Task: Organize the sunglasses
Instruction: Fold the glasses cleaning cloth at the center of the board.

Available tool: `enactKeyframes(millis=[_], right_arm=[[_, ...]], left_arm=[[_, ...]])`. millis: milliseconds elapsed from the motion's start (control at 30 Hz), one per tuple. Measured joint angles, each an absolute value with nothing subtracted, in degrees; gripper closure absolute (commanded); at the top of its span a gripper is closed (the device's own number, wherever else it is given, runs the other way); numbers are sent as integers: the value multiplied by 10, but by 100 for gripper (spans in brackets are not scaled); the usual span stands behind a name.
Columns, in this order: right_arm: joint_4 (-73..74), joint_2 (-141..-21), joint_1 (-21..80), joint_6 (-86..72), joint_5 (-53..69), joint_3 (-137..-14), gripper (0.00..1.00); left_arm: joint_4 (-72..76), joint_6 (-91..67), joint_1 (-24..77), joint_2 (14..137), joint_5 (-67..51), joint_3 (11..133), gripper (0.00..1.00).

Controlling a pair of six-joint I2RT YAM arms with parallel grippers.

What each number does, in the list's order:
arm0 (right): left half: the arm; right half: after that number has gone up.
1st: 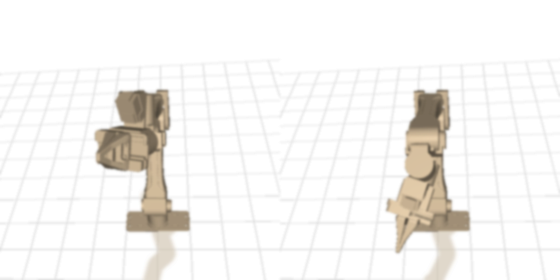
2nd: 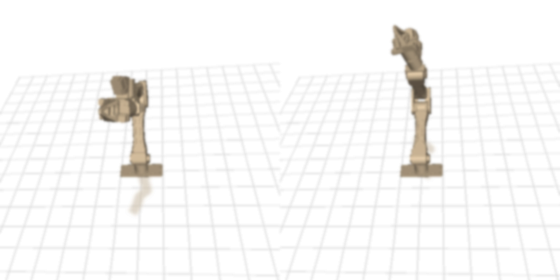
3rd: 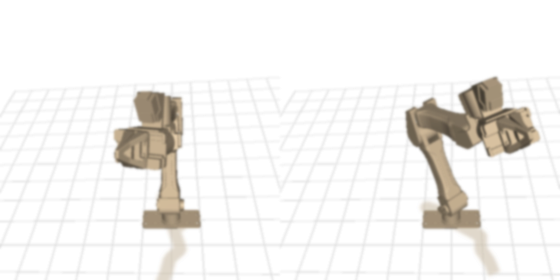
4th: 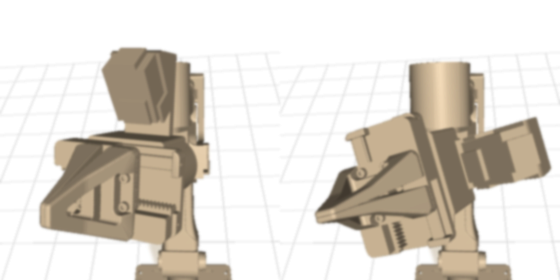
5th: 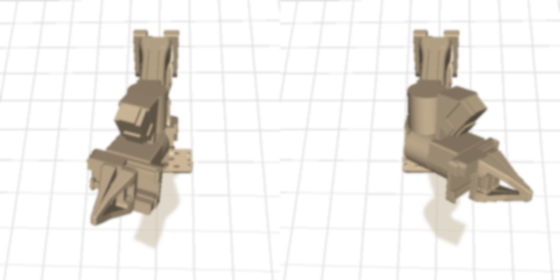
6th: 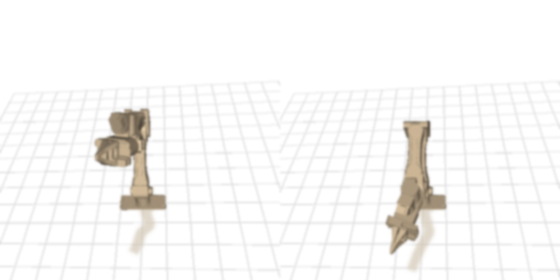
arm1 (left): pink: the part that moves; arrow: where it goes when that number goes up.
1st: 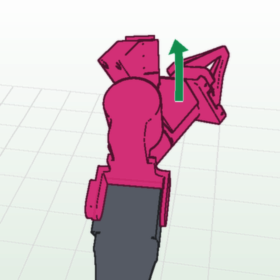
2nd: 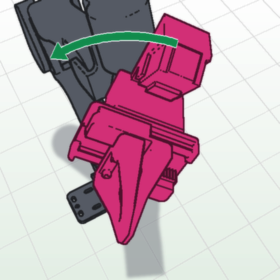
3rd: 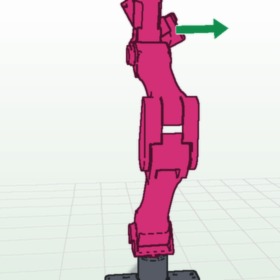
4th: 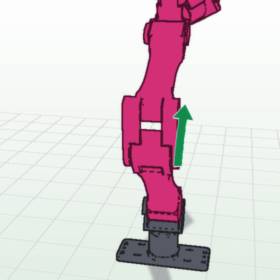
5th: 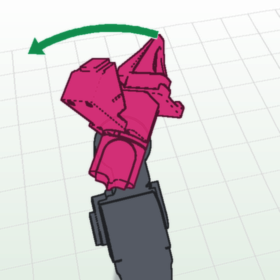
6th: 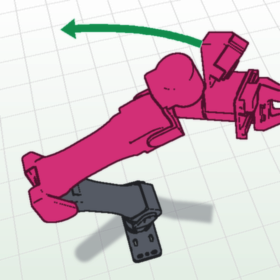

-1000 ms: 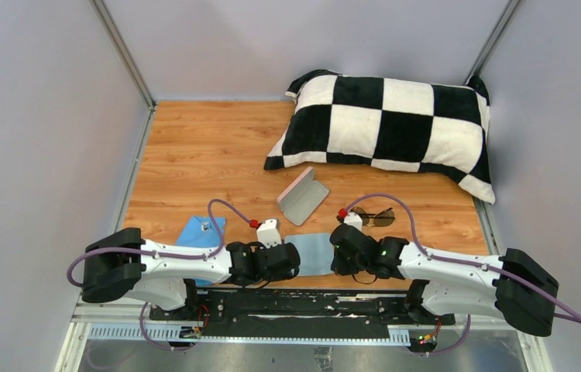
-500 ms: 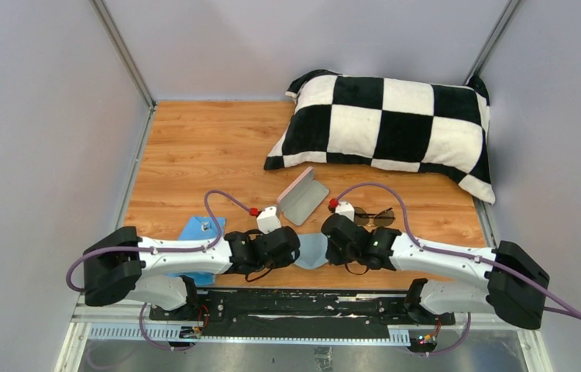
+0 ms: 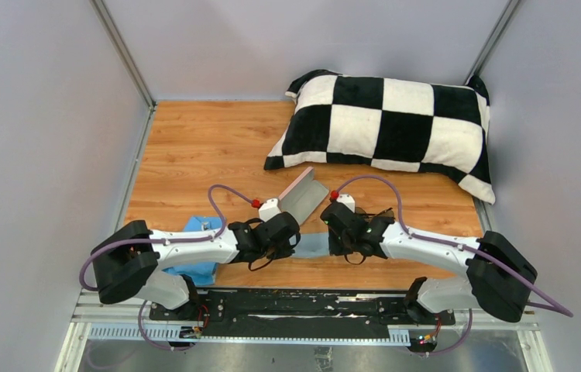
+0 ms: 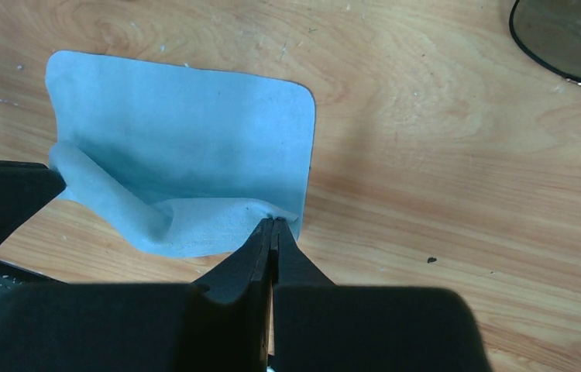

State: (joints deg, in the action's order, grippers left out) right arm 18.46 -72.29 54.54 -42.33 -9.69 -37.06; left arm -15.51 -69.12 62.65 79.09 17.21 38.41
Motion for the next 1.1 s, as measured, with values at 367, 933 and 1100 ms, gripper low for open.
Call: enactKeyframes(millis=[367,933,1100], right_arm=[[182,-769,530,-406,-72,-401,100],[180,-785,516,-394,-66,-411,100],[180,-794,515,-393,-66,-421,100]], left_arm=[[-149,-678,601,799,153,385,100],[-152,-665,581,804,145,388,100],[-151,-663,579,814,142,392,100]])
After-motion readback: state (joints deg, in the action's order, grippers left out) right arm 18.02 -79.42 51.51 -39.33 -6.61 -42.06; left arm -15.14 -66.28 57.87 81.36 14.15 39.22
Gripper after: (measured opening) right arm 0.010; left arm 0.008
